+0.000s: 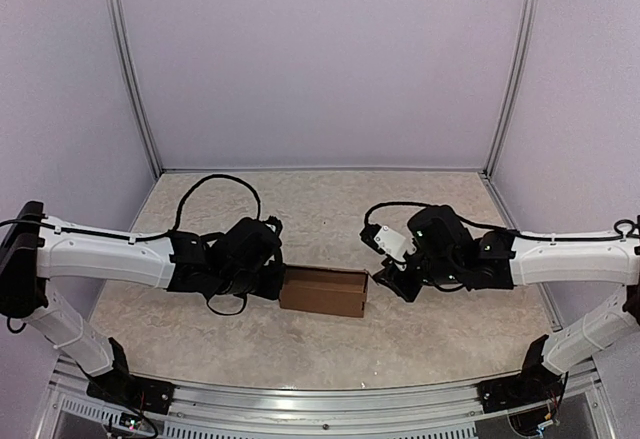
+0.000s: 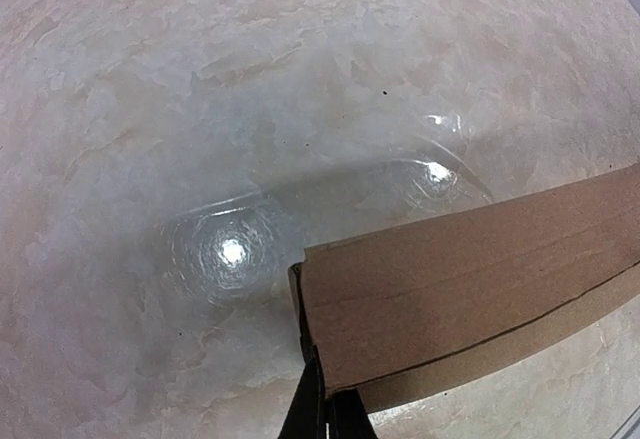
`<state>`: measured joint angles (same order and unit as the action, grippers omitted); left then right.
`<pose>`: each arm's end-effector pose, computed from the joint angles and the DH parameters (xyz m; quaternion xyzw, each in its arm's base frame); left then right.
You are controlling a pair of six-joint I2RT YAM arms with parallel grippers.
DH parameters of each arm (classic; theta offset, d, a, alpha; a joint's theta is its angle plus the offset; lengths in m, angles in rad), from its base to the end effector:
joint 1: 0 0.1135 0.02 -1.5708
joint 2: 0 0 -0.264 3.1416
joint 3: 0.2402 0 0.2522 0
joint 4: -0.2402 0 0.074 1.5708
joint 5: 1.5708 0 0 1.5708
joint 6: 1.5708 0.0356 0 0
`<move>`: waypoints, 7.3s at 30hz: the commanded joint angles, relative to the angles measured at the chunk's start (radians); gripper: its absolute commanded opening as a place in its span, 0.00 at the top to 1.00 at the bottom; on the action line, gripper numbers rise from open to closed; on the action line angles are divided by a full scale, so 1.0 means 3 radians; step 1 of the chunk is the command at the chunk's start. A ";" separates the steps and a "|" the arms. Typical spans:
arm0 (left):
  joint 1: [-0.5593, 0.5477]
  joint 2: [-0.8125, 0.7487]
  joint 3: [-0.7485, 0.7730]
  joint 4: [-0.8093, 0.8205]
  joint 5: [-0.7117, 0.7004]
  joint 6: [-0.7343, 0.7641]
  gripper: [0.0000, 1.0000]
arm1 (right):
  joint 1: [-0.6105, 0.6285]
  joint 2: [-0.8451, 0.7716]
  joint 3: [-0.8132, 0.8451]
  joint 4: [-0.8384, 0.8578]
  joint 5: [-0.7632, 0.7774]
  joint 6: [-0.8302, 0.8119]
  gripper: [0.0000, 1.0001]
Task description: Fold the paper box
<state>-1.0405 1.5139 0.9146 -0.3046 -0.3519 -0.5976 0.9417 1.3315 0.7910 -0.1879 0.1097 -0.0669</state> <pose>0.1661 -0.2591 0.2040 0.1485 0.9202 -0.1225 0.3409 0.1679 0.2241 0.2226 -0.4207 0.8086 0.1276 0.3910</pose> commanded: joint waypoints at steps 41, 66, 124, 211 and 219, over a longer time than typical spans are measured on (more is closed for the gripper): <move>-0.0029 0.0231 0.0047 -0.0625 0.0048 -0.0052 1.00 | 0.0302 0.0181 0.0306 -0.0166 0.0325 0.0445 1.00; -0.0140 0.0425 0.0290 -0.0797 -0.0293 -0.0081 1.00 | 0.0131 0.0324 0.0360 -0.0043 -0.0328 0.2053 1.00; -0.0297 0.0691 0.0491 -0.0891 -0.0439 -0.0117 1.00 | -0.0145 0.0455 -0.0226 0.0647 -0.0685 0.2918 1.00; -0.0412 0.0814 0.0628 -0.0968 -0.0392 -0.0267 1.00 | 0.0667 0.0188 -0.0085 0.0365 0.0992 0.2838 1.00; -0.0423 0.0811 0.0628 -0.0966 -0.0401 -0.0273 1.00 | 0.0676 0.0204 -0.0066 0.0553 0.0823 0.2715 1.00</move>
<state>-1.1450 1.7023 1.1343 -0.5140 -0.5869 -0.6739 1.1320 1.3823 0.7406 -0.0849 0.4007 0.7750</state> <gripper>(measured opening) 0.006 0.003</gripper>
